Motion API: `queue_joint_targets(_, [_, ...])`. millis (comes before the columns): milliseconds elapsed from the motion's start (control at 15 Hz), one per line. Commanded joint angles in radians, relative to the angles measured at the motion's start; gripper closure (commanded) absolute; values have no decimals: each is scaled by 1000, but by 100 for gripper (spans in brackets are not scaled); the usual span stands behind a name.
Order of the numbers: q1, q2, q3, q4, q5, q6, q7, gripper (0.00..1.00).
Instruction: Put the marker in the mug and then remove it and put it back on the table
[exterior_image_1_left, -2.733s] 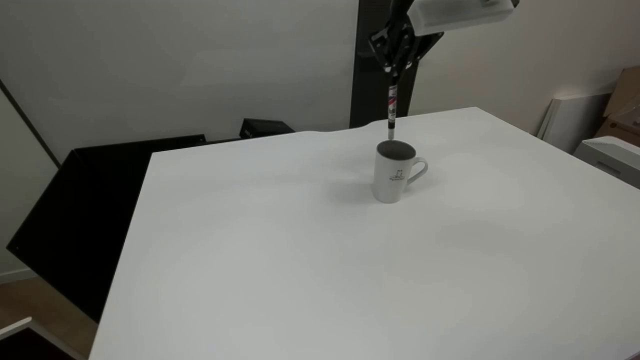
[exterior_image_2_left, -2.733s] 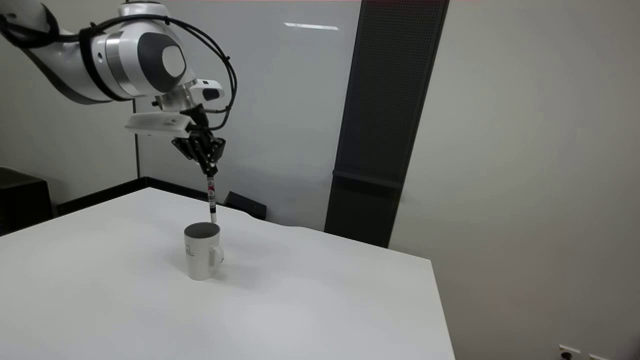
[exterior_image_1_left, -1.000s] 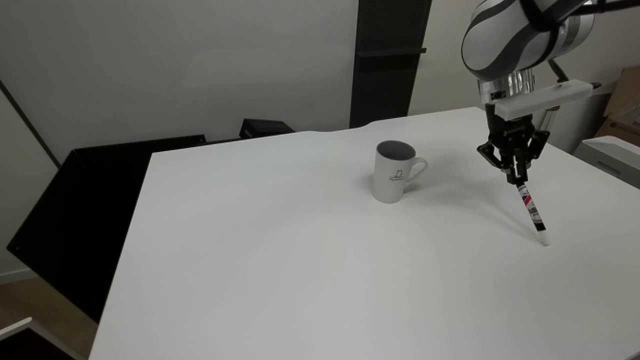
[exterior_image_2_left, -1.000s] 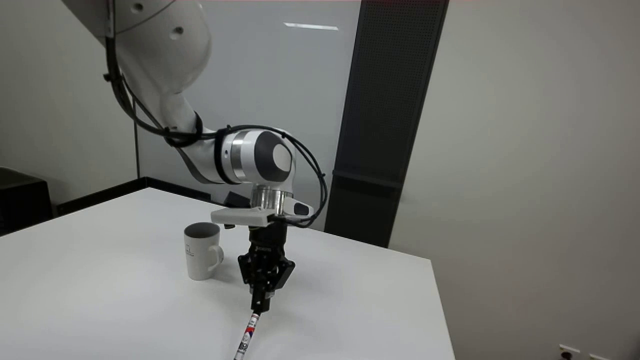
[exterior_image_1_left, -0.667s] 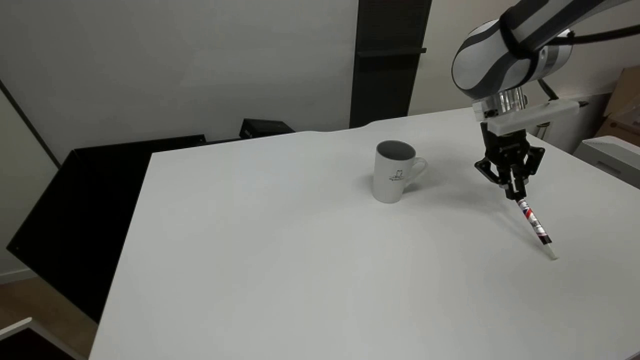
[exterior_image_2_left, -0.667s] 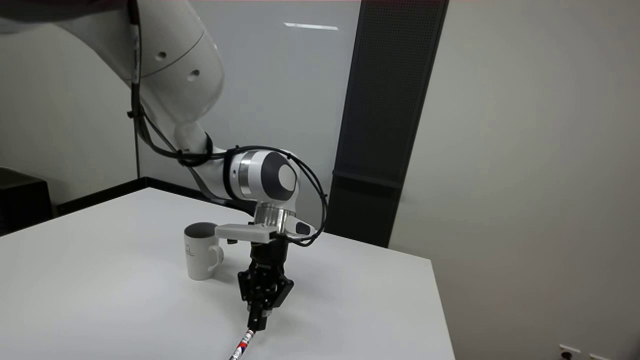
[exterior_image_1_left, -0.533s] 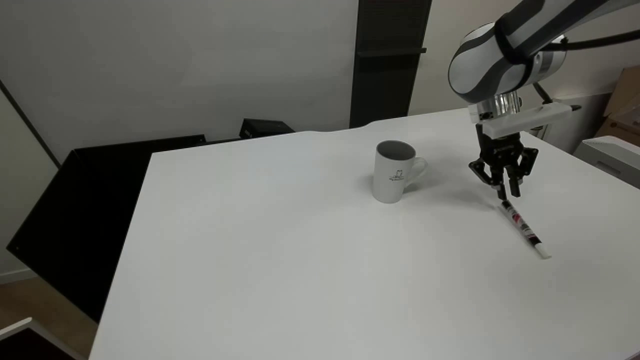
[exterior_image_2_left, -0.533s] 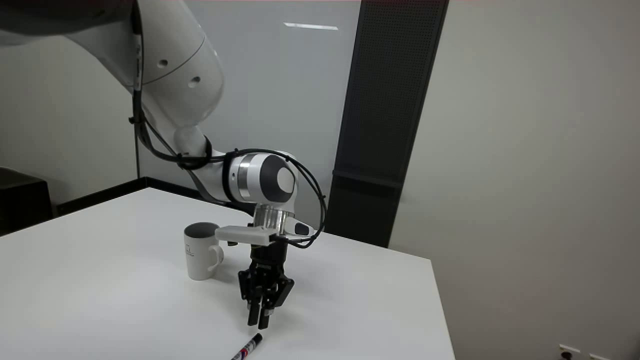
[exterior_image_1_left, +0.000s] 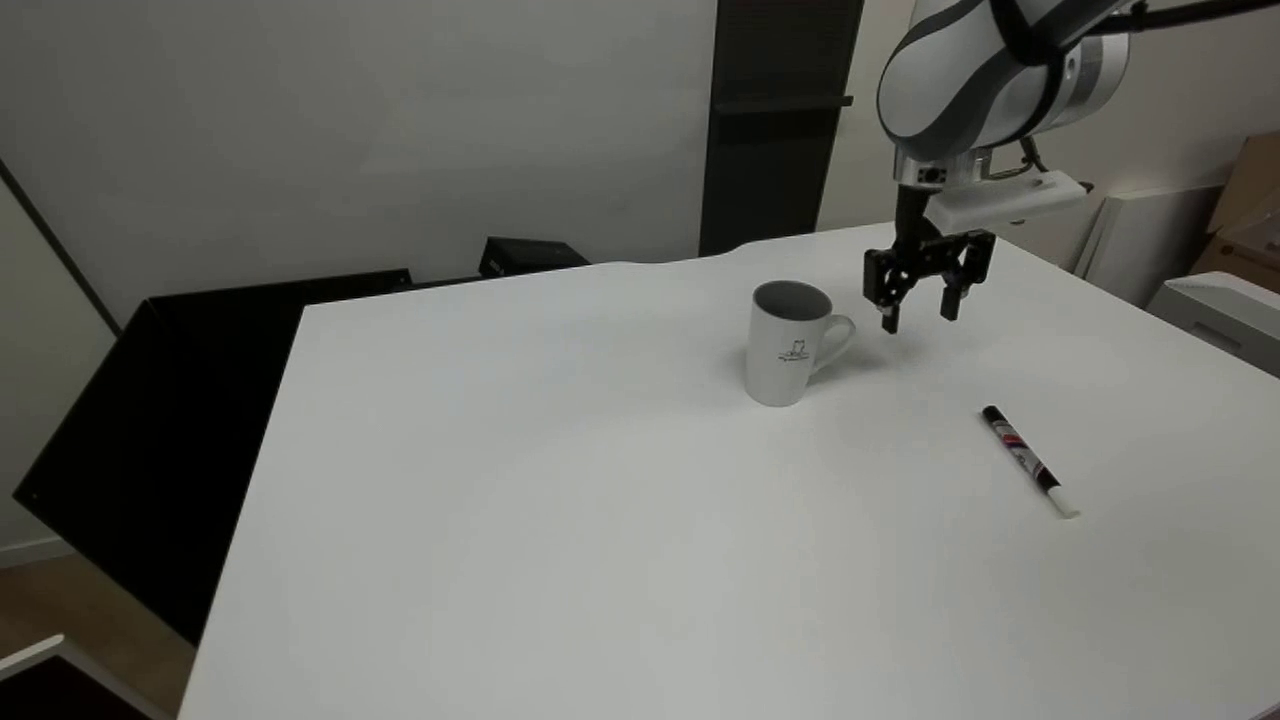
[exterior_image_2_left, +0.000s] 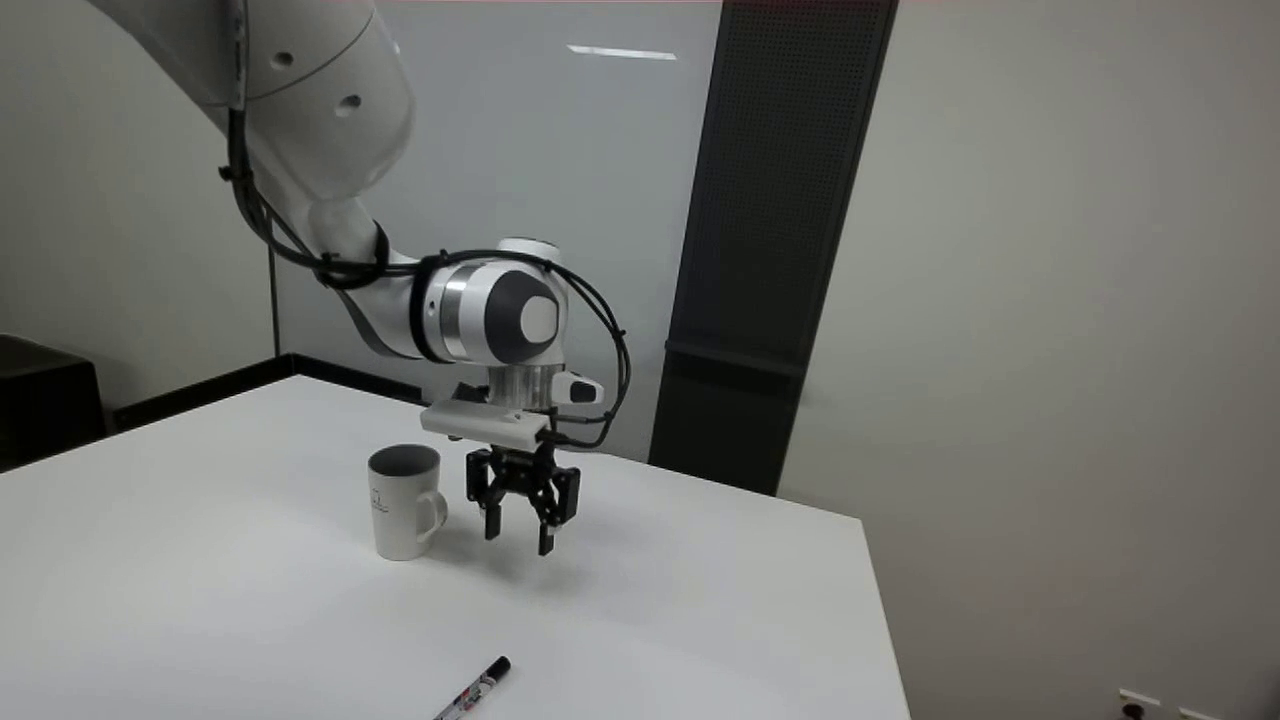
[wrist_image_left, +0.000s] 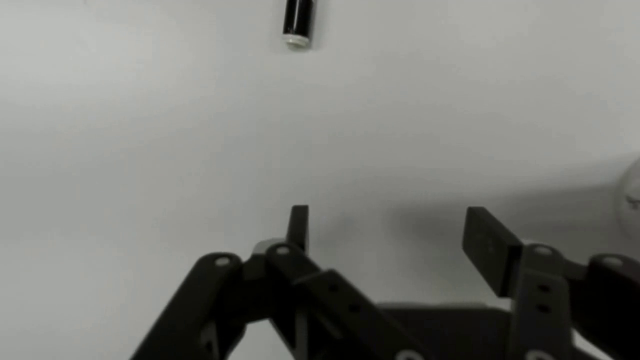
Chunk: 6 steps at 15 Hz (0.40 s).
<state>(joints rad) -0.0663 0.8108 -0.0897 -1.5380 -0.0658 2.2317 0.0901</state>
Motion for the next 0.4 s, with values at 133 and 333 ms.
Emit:
queue_joint_targets(133, [-30, -65, 49, -74, 62, 128, -126, 0])
queue_joint_targets(333, [-59, -104, 80, -119, 92, 167, -188, 0])
